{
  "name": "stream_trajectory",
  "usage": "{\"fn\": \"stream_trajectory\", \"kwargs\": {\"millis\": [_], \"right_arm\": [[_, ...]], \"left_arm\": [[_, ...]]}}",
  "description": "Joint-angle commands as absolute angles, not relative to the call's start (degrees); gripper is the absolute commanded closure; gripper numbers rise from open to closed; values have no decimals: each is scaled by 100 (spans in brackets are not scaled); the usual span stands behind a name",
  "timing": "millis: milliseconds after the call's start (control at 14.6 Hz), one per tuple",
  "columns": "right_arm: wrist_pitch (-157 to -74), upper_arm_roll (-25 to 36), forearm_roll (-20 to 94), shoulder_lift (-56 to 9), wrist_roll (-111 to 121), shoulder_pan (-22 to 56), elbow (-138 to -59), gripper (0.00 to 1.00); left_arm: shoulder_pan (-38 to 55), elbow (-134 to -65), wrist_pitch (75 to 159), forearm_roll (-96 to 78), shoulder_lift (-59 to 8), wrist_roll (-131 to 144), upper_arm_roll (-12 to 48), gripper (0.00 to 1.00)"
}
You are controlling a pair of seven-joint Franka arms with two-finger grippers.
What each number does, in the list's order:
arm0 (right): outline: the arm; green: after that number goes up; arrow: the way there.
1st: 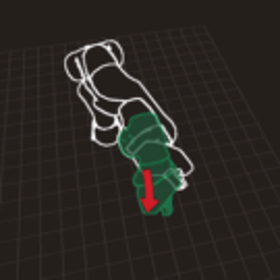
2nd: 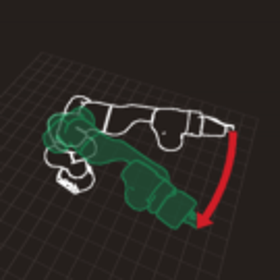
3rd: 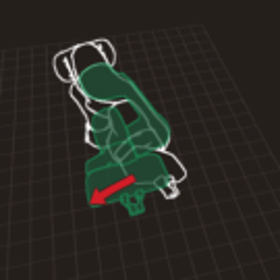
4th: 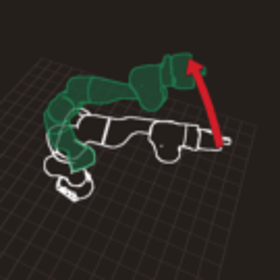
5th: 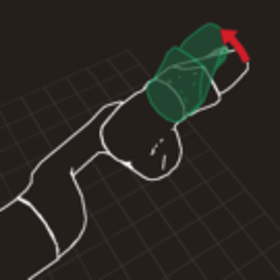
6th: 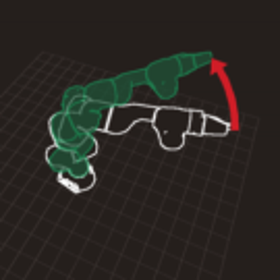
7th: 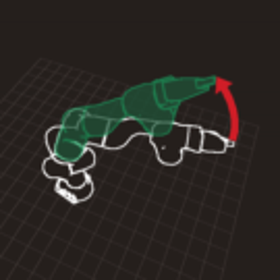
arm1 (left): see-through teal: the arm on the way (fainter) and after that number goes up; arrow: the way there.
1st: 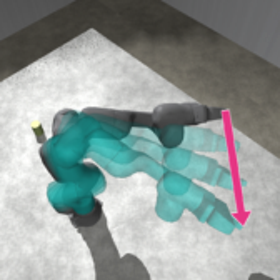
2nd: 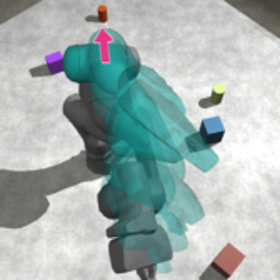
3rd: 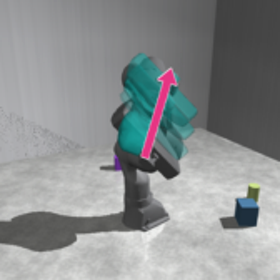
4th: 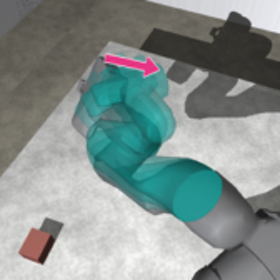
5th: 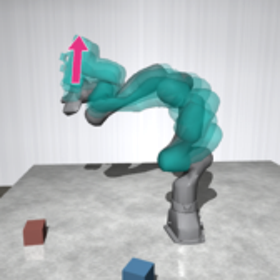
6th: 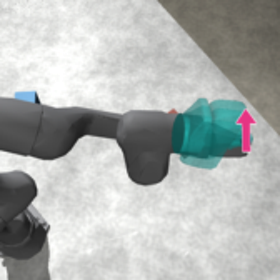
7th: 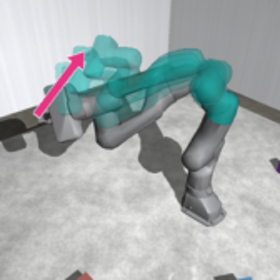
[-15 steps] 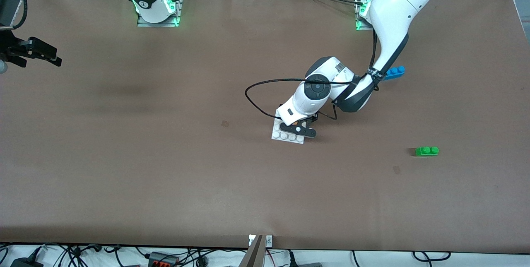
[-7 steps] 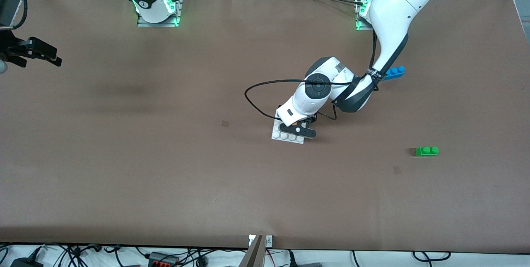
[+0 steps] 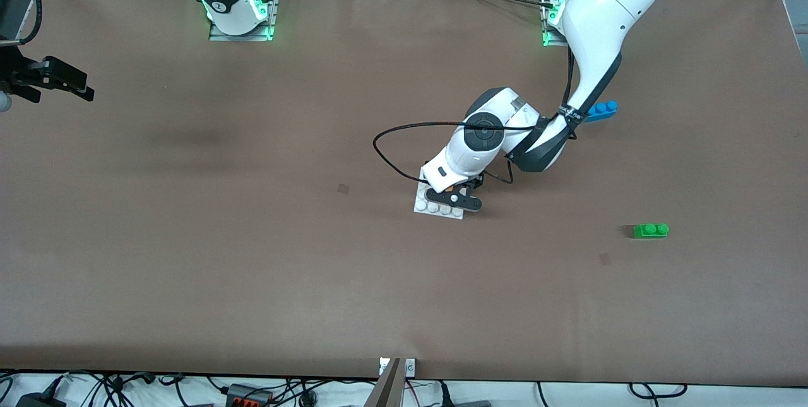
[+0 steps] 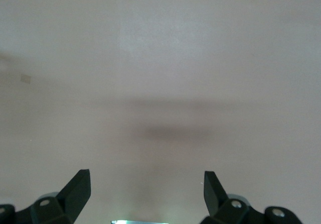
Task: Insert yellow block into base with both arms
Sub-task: 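Lower the yellow brick onto the plate studs and press it down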
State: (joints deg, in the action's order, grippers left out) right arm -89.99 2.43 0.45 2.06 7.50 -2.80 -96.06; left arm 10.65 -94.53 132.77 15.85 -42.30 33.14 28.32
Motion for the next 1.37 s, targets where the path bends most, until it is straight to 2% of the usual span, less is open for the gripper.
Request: {"fn": "stream_trajectory", "kwargs": {"millis": [0, 1300], "right_arm": [[-8912, 220, 9, 202, 721, -220, -9527, 0], [-8921, 229, 9, 202, 712, -193, -9519, 0]], "left_arm": [[1090, -9395, 13298, 1784, -4272, 3524, 2830, 49], [1090, -9475, 13298, 1925, -4324, 3814, 2821, 49]]}}
